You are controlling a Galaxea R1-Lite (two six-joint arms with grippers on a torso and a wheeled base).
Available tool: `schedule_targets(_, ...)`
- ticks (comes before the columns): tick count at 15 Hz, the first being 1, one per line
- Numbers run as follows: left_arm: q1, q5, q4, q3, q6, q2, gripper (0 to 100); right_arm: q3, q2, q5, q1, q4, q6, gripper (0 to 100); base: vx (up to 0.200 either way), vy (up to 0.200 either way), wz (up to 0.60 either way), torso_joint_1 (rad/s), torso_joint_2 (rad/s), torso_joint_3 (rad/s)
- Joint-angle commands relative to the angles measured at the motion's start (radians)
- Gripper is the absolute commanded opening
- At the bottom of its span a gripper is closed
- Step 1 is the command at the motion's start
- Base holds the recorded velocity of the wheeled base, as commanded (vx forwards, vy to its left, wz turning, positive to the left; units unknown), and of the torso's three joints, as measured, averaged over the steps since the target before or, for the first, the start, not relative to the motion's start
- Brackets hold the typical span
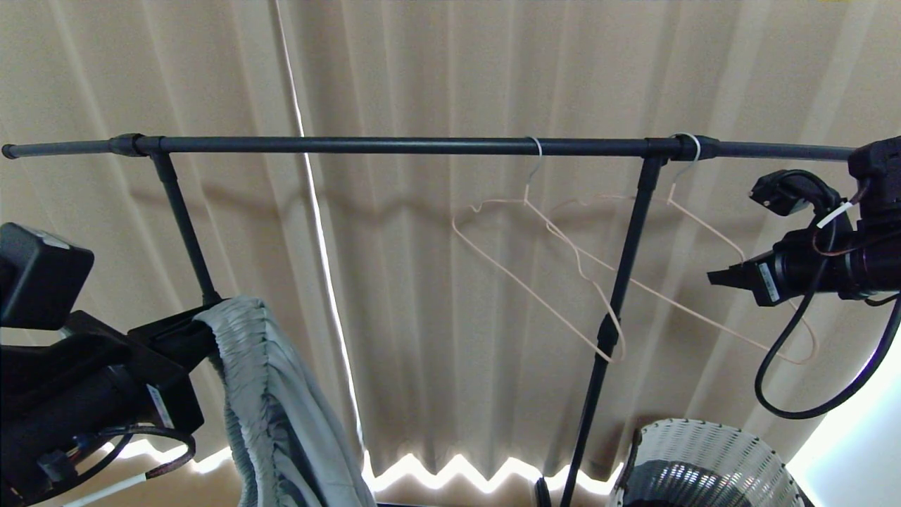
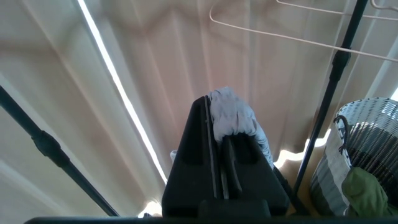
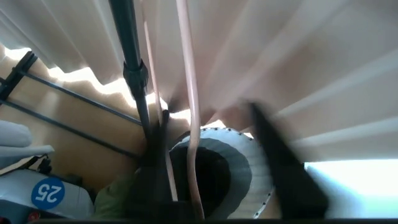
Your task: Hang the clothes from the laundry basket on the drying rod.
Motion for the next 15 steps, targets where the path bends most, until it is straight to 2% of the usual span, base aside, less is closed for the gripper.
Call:
schedule_targets(1,-0.001,0.001,0.0,0.0,-0.001,-0.001,0,-0.003,0.012,0.002,0.0,0.0,0.0,0,0.0,0.0,0.0,0.0,0.0,0.0)
schedule_targets(8,0.002,0.001,0.0,-0.001,-0.001,-0.001,0,0.015,-0.053,0.01,0.0,-0.004,0.013,0,0.0,0.0,0.0,0.0,0.0,0.0)
schedule_targets(10,0.002,0.001,0.0,-0.001,-0.001,-0.001,0,0.035,-0.08,0.009,0.0,-0.033,0.049,0,0.0,0.0,0.0,0.0,0.0,0.0)
schedule_targets(13,0.002,0.001,0.001,0.003,0.001,0.002,0,0.094,-0.114,0.001,-0.003,-0.106,0.092,0,0.0,0.0,0.0,0.0,0.0,0.0)
schedule_targets(15,0.002,0.001,0.0,0.005,0.002,0.004,0,0.184,-0.177,-0.004,-0.035,-0.151,0.09,0,0.0,0.0,0.0,0.0,0.0,0.0)
